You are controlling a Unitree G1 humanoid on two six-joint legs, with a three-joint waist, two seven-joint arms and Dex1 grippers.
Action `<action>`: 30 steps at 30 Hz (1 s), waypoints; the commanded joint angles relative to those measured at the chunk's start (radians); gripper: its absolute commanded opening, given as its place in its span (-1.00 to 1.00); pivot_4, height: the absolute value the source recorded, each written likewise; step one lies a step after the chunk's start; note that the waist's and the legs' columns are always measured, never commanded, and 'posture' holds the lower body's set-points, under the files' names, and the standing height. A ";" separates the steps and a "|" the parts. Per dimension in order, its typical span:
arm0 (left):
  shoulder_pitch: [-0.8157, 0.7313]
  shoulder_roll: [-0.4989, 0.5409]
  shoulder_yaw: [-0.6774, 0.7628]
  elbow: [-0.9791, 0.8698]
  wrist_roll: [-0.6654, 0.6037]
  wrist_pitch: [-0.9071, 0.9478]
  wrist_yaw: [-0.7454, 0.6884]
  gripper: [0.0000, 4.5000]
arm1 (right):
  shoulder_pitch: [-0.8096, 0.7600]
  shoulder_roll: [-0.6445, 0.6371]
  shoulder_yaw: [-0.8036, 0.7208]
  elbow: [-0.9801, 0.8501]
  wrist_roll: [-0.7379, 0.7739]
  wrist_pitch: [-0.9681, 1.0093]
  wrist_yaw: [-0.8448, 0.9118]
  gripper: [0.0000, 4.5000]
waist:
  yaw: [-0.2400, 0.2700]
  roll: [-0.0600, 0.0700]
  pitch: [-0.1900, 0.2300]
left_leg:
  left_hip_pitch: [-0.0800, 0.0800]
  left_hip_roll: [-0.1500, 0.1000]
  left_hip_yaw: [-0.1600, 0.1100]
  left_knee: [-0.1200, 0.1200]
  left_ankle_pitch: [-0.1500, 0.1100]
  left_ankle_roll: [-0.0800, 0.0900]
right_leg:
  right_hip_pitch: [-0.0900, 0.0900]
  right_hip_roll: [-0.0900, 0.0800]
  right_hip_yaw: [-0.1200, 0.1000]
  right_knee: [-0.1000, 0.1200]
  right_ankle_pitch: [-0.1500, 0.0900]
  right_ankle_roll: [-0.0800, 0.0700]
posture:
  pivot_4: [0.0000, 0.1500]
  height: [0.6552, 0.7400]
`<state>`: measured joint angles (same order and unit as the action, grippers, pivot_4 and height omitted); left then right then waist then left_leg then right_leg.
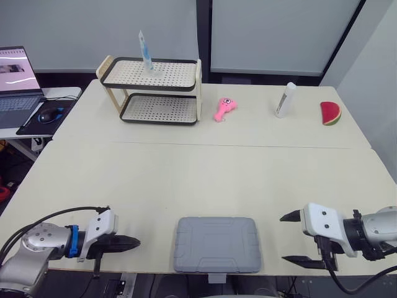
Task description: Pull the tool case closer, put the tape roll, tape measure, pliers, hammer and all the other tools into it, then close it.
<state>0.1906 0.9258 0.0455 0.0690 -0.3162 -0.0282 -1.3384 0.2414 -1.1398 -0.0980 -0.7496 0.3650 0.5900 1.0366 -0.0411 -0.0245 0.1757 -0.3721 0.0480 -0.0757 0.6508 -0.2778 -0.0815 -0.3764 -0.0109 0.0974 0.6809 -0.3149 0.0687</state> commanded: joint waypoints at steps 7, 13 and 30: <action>-0.040 -0.117 -0.140 -0.128 0.138 0.007 0.143 -1.00 | -0.155 0.100 0.343 0.128 -0.272 -0.099 -0.082 0.05 | 0.004 0.000 0.001 | -0.002 -0.001 0.000 -0.001 0.000 0.000 | -0.001 0.000 0.000 -0.001 0.001 -0.002 | 1.00 0.88; -0.092 -0.184 -0.222 -0.144 0.200 0.024 0.208 -1.00 | -0.201 0.126 0.425 0.169 -0.329 -0.118 -0.060 -0.46 | 0.008 0.000 0.001 | -0.002 -0.001 -0.001 -0.001 0.000 0.000 | -0.002 0.000 0.000 -0.001 0.001 -0.002 | 1.00 0.88; -0.130 -0.225 -0.268 -0.172 0.211 0.060 0.242 -1.00 | -0.211 0.166 0.457 0.138 -0.324 -0.071 -0.028 -0.99 | 0.012 0.001 0.001 | -0.002 -0.001 -0.001 0.000 0.000 0.000 | 0.000 -0.001 -0.001 -0.001 0.001 -0.002 | 1.00 0.88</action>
<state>0.0722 0.7165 -0.2085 -0.0676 -0.0956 0.0377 -1.1006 0.0382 -0.9814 0.3691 -0.5726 0.0238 0.5192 0.9993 -0.0287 -0.0235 0.1766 -0.3738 0.0467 -0.0767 0.6510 -0.2779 -0.0815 -0.3767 -0.0119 0.0963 0.6804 -0.3138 0.0665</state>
